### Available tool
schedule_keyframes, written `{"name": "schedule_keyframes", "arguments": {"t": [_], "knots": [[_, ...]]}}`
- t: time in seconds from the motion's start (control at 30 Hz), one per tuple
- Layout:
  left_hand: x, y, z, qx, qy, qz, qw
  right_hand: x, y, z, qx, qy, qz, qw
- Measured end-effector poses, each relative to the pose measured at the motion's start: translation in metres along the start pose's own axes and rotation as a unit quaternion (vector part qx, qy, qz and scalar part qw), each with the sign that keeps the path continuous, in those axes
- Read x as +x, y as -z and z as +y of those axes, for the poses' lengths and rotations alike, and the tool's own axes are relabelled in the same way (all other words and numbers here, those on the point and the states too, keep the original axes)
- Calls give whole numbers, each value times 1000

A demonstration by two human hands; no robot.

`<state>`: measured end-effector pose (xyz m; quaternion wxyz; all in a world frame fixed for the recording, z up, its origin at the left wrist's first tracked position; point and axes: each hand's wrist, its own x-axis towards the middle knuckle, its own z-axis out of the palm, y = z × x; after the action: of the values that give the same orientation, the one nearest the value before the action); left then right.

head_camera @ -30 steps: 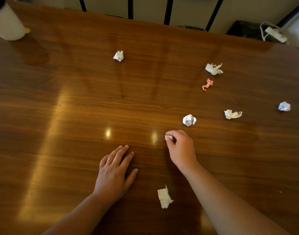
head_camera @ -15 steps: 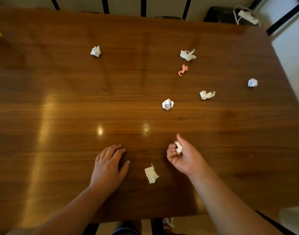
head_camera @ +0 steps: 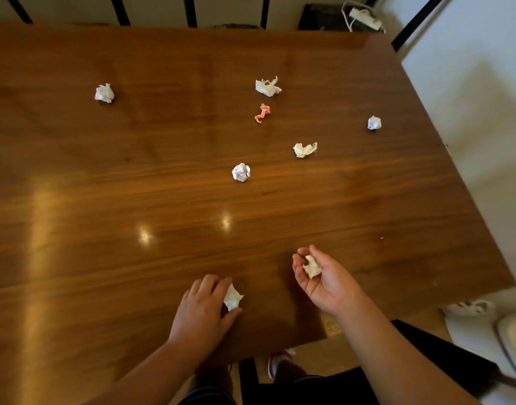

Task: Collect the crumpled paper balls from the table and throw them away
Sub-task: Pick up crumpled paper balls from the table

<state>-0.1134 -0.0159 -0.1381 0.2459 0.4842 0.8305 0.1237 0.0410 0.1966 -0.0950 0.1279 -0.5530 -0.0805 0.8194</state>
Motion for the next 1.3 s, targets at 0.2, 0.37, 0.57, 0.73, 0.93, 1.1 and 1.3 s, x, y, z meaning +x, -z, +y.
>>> {"name": "schedule_keyframes", "arguments": {"t": [0.2,0.37,0.57,0.73,0.93,1.1,1.3], "knots": [[7,-6,15,-29,5,66,997,12,21,-31,-15,-9,-2,1000],[25,-7,38,-94,58,81,991,29,31,-66,-33,-36,-23,999],[120,4,98,-123,52,88,987,44,47,-123,-42,-55,-34,997],[233,22,142,-23,-6,102,994,54,63,-162,-39,-51,-43,997],[322,23,153,98,-25,126,987,60,73,-190,-40,-57,-81,994],[351,15,147,199,-35,148,968,60,77,-202,-42,-60,-105,992],[353,14,155,140,-43,120,982,59,80,-200,-44,-45,-111,992]]}}
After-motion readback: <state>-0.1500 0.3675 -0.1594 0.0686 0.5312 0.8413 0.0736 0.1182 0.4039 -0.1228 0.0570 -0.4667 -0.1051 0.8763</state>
